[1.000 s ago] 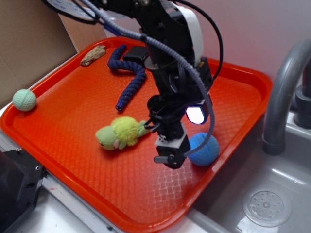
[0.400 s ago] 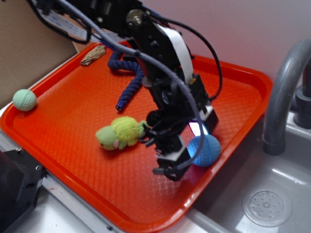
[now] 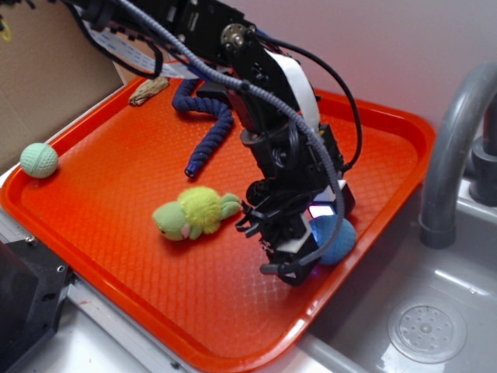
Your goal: Grab the blue ball.
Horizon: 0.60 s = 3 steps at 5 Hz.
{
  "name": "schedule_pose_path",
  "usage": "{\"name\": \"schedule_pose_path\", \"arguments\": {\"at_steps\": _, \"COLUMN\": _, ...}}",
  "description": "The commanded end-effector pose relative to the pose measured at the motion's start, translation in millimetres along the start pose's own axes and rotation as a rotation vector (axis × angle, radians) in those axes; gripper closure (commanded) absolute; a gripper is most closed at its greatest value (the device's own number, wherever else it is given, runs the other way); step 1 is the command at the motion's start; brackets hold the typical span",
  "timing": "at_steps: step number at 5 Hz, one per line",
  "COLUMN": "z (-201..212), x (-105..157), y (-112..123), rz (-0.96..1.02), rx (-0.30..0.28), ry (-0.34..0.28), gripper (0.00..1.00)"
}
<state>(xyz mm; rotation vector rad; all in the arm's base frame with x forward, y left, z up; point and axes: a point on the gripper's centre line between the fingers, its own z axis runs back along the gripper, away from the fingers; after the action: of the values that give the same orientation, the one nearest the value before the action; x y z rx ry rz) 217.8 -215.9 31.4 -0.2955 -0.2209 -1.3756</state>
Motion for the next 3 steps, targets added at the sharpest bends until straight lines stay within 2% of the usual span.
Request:
{"name": "schedule_pose_path", "arguments": {"at_steps": 1, "z": 99, "x": -21, "y": -58, "rz": 0.281, "rx": 0.192, "ry": 0.009, "gripper": 1.00}}
{"name": "schedule_pose_path", "arguments": {"at_steps": 2, "z": 163, "x": -45, "y": -74, "rz": 0.554, "rx": 0.164, "ry": 0.005, "gripper": 1.00}}
{"name": "schedule_pose_path", "arguments": {"at_steps": 3, "z": 209, "x": -65, "y": -82, "rz": 0.788, "rx": 0.273, "ry": 0.068, "gripper": 1.00}}
